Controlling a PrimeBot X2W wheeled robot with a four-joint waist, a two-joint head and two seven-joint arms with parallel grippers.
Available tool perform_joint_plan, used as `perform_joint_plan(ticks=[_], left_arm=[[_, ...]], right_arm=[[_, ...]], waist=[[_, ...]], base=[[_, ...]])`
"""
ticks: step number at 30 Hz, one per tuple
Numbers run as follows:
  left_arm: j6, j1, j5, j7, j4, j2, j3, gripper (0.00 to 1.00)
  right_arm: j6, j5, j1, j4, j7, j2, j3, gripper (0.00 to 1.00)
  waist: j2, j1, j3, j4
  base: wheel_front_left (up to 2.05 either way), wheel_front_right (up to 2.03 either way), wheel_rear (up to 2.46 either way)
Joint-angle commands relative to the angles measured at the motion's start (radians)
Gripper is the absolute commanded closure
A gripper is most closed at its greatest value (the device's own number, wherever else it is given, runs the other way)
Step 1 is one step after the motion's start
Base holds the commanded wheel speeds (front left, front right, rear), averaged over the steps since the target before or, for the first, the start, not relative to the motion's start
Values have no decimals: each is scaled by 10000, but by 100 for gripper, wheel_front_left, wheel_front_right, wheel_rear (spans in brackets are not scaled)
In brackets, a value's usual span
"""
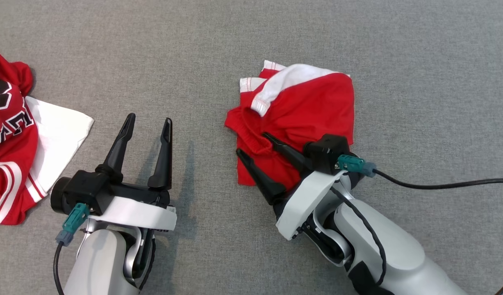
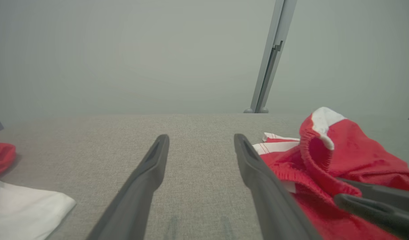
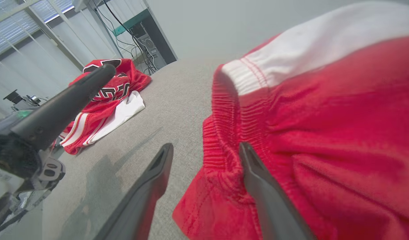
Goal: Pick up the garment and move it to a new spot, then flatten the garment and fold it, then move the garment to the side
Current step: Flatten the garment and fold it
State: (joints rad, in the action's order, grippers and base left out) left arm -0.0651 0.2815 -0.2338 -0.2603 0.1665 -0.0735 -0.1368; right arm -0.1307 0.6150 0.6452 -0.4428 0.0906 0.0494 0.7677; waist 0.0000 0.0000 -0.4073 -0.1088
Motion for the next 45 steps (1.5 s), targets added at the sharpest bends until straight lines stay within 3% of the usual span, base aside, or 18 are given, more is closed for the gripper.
perform_joint_plan(ticks=[1, 11, 20, 30, 38, 45], left_arm=[[-50, 160, 72, -45, 7, 6, 8, 0], [-66, -57, 168, -45, 69, 19, 147, 0], [152, -364, 208, -47, -119, -165, 581, 0], [421, -734, 316, 8, -553, -371, 793, 0], [571, -983, 302, 182, -833, -476, 799, 0], [664, -1167, 221, 282, -1011, -504, 758, 0]], right_arm=[[-3, 23, -48, 27, 188, 39, 52, 0], [-3, -76, -674, 1057, 994, 45, -239, 0], [-2, -713, -2347, 2890, 1356, 416, -2855, 0], [-2, -2453, -3712, 3911, 1168, 651, -6231, 0], [-2, -3179, -4427, 4017, 981, 911, -7388, 0], [-2, -3271, -4665, 4068, 922, 805, -7541, 0]], waist=[[0, 0, 5, -3], [0, 0, 270, 165], [0, 0, 721, 555], [0, 0, 1048, 846], [0, 0, 1217, 853], [0, 0, 1248, 847]], base=[[0, 0, 0], [0, 0, 0], [0, 0, 0], [0, 0, 0], [0, 0, 0], [0, 0, 0]])
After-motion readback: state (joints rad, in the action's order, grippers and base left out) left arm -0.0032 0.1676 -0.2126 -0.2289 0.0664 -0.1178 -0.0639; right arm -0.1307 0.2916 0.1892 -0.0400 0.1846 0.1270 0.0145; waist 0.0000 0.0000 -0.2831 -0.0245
